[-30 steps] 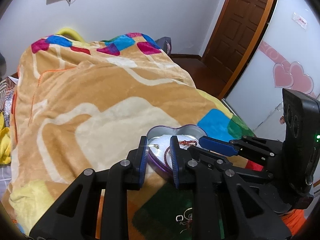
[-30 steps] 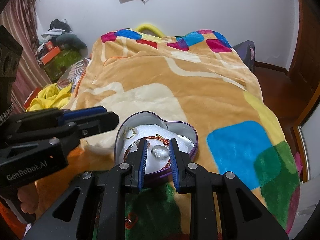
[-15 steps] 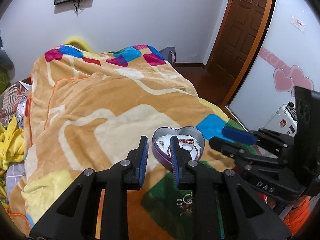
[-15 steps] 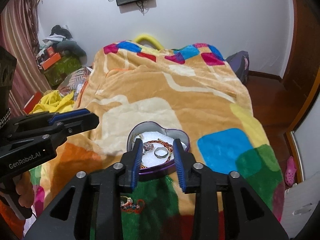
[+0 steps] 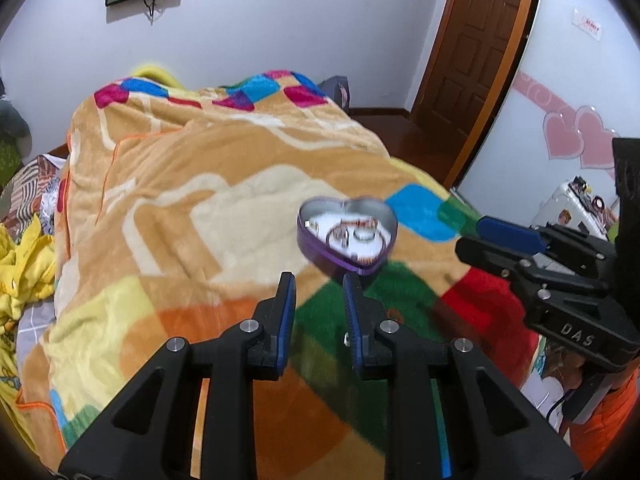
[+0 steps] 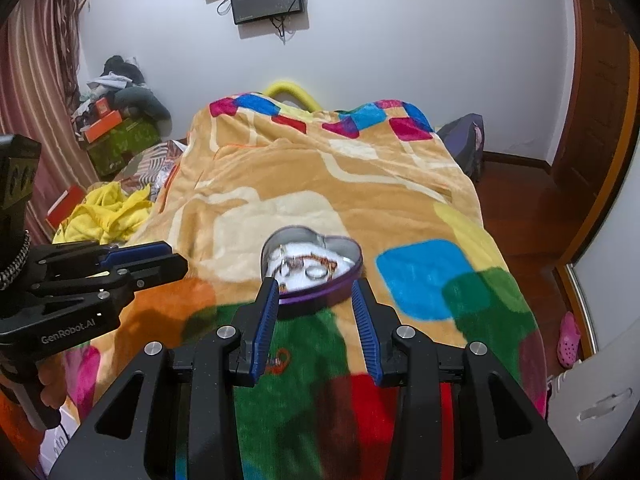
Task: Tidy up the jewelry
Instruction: 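Withdraw both tools from the tin toward the remaining jewelry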
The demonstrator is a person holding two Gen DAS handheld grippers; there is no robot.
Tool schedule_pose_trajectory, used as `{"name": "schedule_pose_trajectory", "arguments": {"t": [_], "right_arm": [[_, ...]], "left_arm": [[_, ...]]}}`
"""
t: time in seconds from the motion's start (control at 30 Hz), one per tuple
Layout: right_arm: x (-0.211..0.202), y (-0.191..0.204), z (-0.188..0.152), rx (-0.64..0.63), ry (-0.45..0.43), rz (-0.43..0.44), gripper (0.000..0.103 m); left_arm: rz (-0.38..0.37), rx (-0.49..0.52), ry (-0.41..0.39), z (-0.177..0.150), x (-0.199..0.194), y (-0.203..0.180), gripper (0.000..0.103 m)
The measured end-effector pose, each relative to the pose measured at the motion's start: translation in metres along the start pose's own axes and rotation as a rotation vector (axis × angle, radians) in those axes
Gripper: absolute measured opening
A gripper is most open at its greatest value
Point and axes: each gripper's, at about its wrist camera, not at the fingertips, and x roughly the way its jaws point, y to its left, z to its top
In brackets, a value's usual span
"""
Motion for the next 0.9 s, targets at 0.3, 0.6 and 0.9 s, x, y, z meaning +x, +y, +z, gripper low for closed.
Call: {"name": "schedule_pose_trajectory", "arguments": {"t": [0.3,0.6,0.9], "right_arm": [[0.01,-0.004,-0.029,-0.007,0.072,-0.017,0.035],[0.027,-0.009,-0.051,-0.002,0.154,-0.015,0.035],[0.029,-0.011,-0.058,0.011,0.168,0.009,0.035]], "left_arm": [[0.004,0.03,0.085,-0.029,0.026,-0.006,0.023],[-0.04,0.024,0.164,-0.042,0.052,-0.006,0.023],[-0.064,0.029,0.159,-0.036,0.059,-0.011,0.023]]}}
